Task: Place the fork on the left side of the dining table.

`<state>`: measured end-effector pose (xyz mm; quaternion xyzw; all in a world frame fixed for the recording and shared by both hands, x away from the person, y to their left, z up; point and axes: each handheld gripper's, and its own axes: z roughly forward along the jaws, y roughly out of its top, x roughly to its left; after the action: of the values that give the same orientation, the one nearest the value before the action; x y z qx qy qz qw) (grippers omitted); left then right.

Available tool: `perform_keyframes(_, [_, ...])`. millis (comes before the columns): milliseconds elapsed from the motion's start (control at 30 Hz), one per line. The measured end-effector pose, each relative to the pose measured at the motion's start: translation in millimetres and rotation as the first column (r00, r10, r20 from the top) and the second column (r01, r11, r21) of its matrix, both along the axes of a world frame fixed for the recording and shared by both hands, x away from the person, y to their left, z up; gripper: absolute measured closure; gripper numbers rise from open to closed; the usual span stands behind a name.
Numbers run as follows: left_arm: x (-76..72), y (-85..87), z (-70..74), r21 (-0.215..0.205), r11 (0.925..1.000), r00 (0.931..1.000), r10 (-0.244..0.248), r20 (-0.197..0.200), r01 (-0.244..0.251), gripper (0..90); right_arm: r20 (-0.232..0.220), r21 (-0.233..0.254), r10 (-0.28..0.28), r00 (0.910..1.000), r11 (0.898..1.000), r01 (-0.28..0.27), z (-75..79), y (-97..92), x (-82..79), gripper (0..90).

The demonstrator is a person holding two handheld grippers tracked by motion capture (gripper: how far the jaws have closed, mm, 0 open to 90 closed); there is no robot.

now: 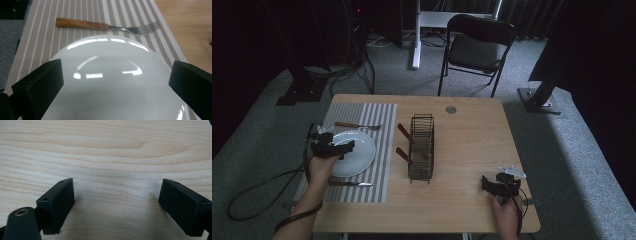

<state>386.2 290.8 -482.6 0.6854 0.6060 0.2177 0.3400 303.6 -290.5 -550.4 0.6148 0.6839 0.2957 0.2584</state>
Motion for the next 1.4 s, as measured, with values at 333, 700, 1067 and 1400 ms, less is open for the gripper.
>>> perform_keyframes(333, [-32.0, -2.7, -2.8, -0.025, 0.9991, 0.9993, -0.034, 0.017, 0.034, 0.0, 0.000, 0.000, 0.000, 1.0000, 1.000, 0.000, 0.0, 0.0, 0.0, 12.8])
perform_keyframes(700, [-70.8, -15.9, -9.9, -0.005, 0.9965, 0.9955, -0.083, 0.046, 0.084, 0.0, 0.000, -0.001, 0.000, 1.0000, 1.000, 0.000, 0.0, 0.0, 0.0, 12.9])
perform_keyframes(1067, [-103.1, -23.6, -27.8, 0.012, 0.9925, 0.9921, -0.122, 0.030, 0.122, 0.0, 0.000, 0.000, 0.000, 1.0000, 1.000, 0.000, 0.0, 0.0, 0.0, 12.9])
perform_keyframes(1400, [-125.5, -20.0, -36.8, 0.071, 0.9929, 0.9939, -0.098, 0.049, 0.095, 0.0, -0.001, 0.001, -0.001, 1.0000, 1.000, 0.001, 0.1, 0.2, 0.0, 12.8])
